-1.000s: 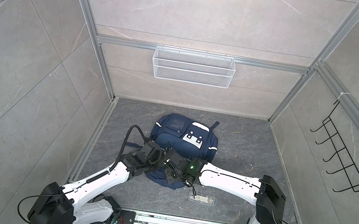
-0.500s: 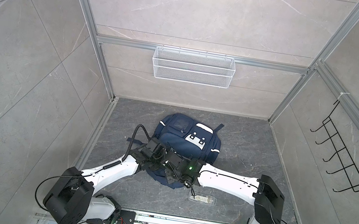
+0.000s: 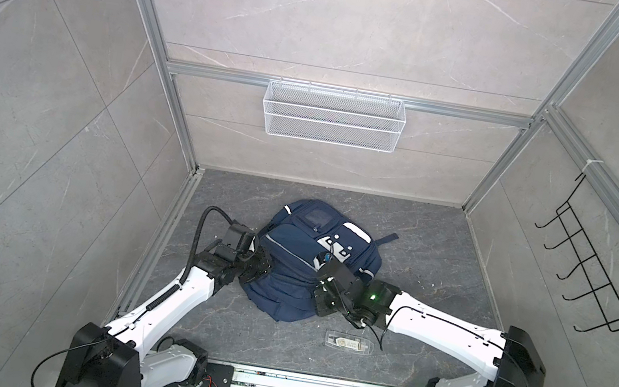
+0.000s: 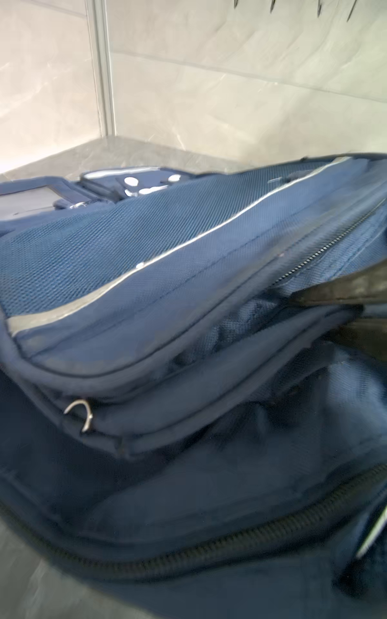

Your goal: Pack the student bag

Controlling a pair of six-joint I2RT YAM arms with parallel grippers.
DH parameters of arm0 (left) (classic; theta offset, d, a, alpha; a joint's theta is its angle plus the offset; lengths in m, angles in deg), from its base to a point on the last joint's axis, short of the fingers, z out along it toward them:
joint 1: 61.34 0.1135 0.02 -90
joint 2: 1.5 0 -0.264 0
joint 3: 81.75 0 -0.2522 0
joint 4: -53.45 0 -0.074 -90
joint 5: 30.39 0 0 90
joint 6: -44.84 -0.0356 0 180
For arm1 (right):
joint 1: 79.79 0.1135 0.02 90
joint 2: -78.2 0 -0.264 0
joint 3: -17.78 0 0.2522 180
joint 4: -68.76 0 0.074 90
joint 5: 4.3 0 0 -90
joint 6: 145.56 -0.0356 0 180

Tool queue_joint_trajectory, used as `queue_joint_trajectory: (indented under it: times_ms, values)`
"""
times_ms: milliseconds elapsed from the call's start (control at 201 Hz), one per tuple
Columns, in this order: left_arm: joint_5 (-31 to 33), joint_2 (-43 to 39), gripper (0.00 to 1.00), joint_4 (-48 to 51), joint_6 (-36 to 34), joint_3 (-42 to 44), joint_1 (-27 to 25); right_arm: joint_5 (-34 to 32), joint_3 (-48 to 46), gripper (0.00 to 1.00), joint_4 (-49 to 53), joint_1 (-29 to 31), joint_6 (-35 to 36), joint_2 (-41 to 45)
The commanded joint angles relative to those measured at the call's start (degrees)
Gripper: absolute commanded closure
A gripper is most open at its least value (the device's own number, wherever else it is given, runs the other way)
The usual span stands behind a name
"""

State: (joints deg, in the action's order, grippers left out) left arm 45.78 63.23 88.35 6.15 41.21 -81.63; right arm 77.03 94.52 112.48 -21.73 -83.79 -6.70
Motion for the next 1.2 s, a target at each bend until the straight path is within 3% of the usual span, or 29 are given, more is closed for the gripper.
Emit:
queue_joint_trajectory:
  times_ms: [0,114,244,304,343,368,438,657,791,1090,1194]
  values:
    - [4.12,0.45,1.0,2.32,-3.85,-1.11,2.71,-2.06,-1.55,1.0,5.1,-3.55,1.37,2.52]
    - [4.31,2.4,1.0,1.4,-4.28,-2.2,3.55,-0.18,-1.79,1.0,3.71,-3.97,1.18,2.41]
    - [-1.46,6.45,0.99,-2.8,-3.89,-3.93,3.28,3.95,-0.75,1.0,0.42,-3.97,0.72,-0.45]
    - [-2.81,7.67,0.83,-2.85,-4.07,-5.27,2.27,5.16,0.48,1.0,-0.71,-3.92,0.55,-2.42]
    - [-2.85,7.63,0.52,-2.05,-4.47,-6.03,1.51,5.71,1.27,1.0,-1.35,-3.76,0.54,-3.5]
    - [-2.72,7.41,0.4,-1.46,-4.7,-6.39,1.04,5.97,1.69,1.0,-1.74,-3.71,0.54,-3.99]
    - [-2.45,5.98,0.27,0.28,-4.73,-6.7,-0.44,6.57,2.59,1.0,-2.5,-3.48,0.67,-5.05]
    - [0.68,-1.05,0.24,1.6,0.15,-2.95,-6.76,7.62,4.17,1.0,-3.29,-3.09,1.42,-6.49]
    - [3.44,-0.91,0.25,0.28,1.75,-0.88,-8.88,8.07,4.06,1.0,-3.55,-2.53,1.51,-6.54]
    - [2.15,1.85,0.41,-2.38,3.53,-1.65,-11.86,7.13,4.17,1.0,-2.55,-2.38,1.53,-6.73]
    - [3.26,-0.81,0.41,-1.49,4.71,-0.82,-14.4,6.26,3.69,1.0,-2.44,-2.34,1.51,-6.39]
